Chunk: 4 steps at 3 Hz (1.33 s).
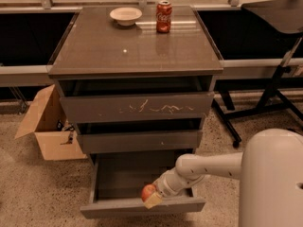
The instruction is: Place apple into bottom drawer
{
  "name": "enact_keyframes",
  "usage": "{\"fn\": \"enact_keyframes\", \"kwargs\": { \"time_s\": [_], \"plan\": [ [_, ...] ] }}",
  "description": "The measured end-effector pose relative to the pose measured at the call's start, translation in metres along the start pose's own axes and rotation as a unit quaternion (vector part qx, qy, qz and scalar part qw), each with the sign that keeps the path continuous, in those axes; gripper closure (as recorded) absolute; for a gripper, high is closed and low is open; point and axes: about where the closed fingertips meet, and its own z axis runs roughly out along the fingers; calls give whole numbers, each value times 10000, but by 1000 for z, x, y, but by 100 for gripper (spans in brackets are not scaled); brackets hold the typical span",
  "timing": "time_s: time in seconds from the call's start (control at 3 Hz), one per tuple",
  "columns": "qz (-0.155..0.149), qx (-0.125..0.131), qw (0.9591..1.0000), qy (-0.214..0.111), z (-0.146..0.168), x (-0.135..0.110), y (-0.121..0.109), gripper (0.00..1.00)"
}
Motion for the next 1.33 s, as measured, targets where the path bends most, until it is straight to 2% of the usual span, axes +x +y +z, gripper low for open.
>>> {"fn": "enact_keyframes", "kwargs": {
  "time_s": [0.33,1.0,1.33],
  "plan": [
    [-269,-49,9995,-173,4,2,-31,100],
    [-337,-1,9992,-195,5,0,-33,100],
    [-639,260,9976,-108,8,-3,-51,100]
  ]
}}
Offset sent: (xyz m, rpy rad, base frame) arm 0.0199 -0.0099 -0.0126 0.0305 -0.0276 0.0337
